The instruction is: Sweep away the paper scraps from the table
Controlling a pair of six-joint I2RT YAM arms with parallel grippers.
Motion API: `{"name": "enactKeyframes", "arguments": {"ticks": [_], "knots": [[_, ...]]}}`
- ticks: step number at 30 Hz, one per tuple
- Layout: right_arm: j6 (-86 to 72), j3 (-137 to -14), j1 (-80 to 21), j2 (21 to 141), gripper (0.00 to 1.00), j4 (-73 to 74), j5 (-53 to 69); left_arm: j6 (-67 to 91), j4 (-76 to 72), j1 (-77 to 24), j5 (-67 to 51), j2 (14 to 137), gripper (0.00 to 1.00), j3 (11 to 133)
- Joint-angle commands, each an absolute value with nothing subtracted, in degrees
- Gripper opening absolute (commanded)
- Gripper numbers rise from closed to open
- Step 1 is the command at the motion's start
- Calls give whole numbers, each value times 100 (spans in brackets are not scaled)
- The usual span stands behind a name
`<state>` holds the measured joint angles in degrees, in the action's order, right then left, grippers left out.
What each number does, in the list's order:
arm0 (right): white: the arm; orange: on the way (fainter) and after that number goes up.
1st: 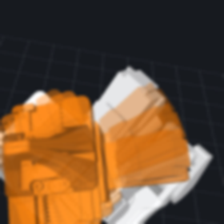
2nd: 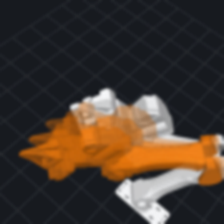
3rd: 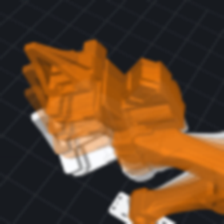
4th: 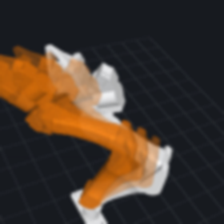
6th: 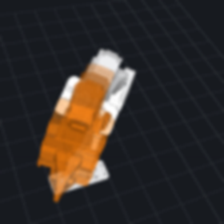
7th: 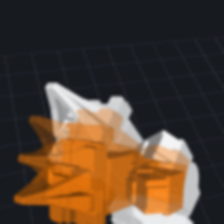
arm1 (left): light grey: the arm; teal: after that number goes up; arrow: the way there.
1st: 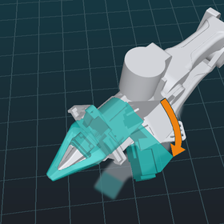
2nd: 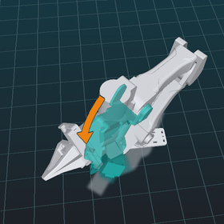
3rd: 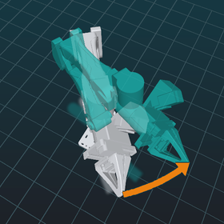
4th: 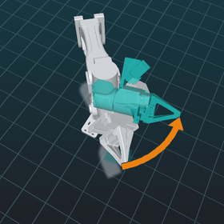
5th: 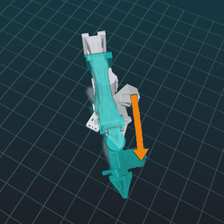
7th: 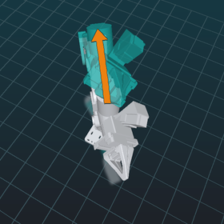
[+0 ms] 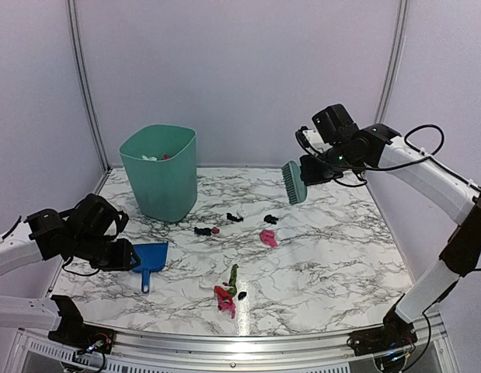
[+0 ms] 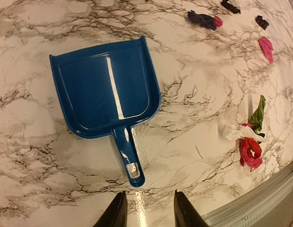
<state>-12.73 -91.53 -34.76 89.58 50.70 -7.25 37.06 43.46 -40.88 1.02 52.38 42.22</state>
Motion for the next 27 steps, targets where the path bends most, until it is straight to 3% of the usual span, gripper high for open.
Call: {"name": "enactKeyframes", "arguments": {"ticks": [1,8,15,27], "knots": [[-1361,-9059,-3435,8920,0,4981,-639,4223,4705,-4168,581,4947,44,3915],[-1977,-8675,-3435,8921,0,4764,-383,5203,4409,-4605,1552,4518,76,3262],[-2056,-8715,-3435,9063,0,4785,-442,5519,3775,-5412,2354,5139,75,3184],[-1482,-9193,-3433,9325,0,5065,-690,5265,2687,-5466,2391,6605,65,3132]]}}
